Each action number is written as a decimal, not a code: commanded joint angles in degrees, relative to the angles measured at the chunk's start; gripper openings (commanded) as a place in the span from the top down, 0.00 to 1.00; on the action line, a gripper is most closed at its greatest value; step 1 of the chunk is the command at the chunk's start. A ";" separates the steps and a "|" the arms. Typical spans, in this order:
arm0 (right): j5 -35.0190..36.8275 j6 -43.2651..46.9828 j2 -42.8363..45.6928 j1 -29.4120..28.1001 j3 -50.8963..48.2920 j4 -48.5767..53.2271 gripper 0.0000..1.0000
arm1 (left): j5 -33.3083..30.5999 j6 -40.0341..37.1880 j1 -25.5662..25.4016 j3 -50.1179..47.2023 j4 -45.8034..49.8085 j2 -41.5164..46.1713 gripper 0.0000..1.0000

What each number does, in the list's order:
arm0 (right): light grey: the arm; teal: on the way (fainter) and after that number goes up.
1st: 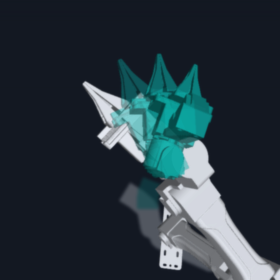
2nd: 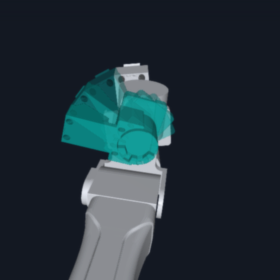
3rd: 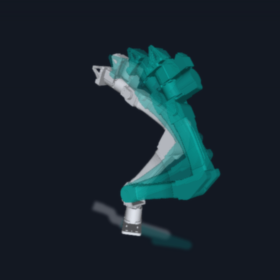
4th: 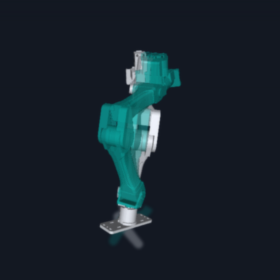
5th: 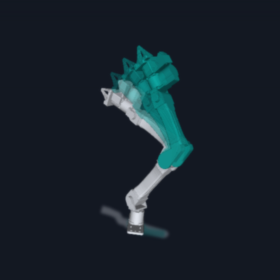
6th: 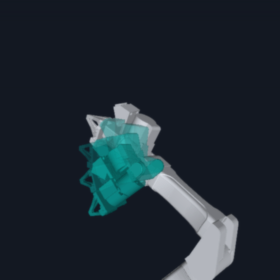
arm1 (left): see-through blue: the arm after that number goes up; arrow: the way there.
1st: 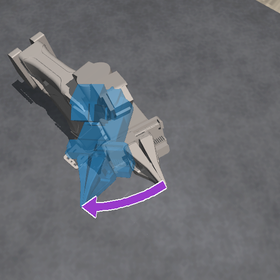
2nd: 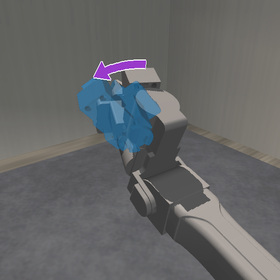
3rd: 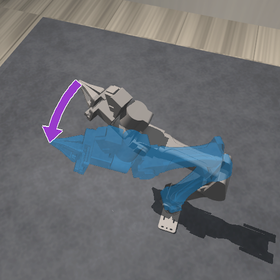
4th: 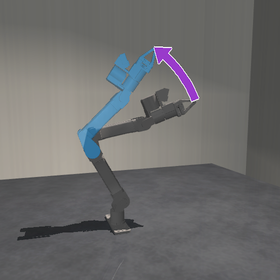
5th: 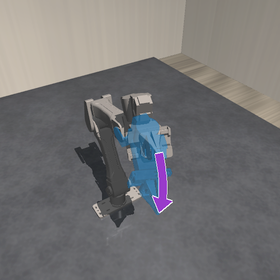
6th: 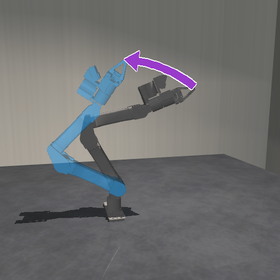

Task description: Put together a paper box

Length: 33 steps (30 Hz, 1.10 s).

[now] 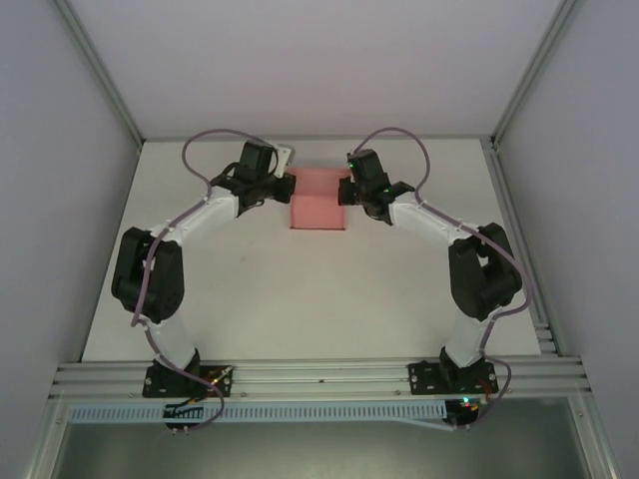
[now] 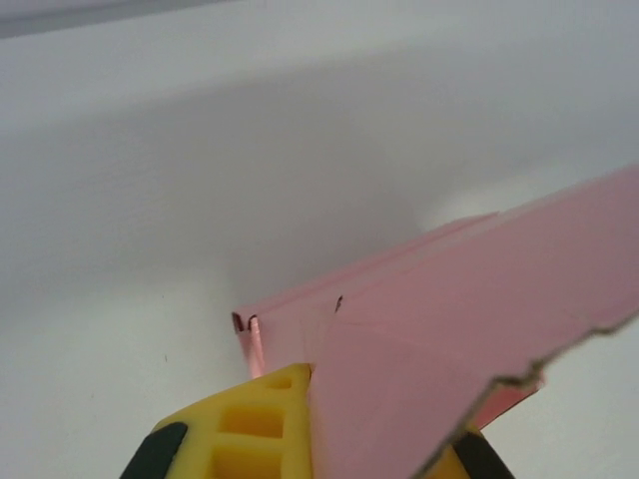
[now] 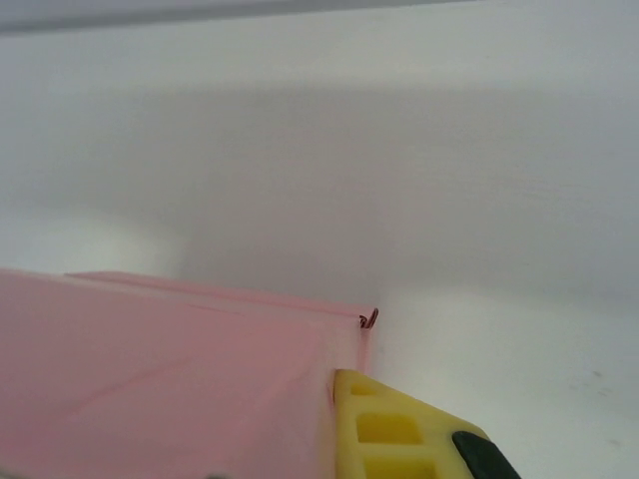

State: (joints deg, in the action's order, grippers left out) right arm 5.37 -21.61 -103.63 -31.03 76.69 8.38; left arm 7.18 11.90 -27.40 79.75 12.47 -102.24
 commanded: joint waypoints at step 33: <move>18.78 -7.93 -3.91 -10.85 -13.68 -11.99 1.00 | -1.75 8.62 -3.19 -27.13 -29.50 1.79 1.00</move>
State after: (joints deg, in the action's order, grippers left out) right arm 25.41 -30.11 -107.90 -39.92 67.16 -7.05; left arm 0.67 19.53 -29.43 56.53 -18.33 -100.82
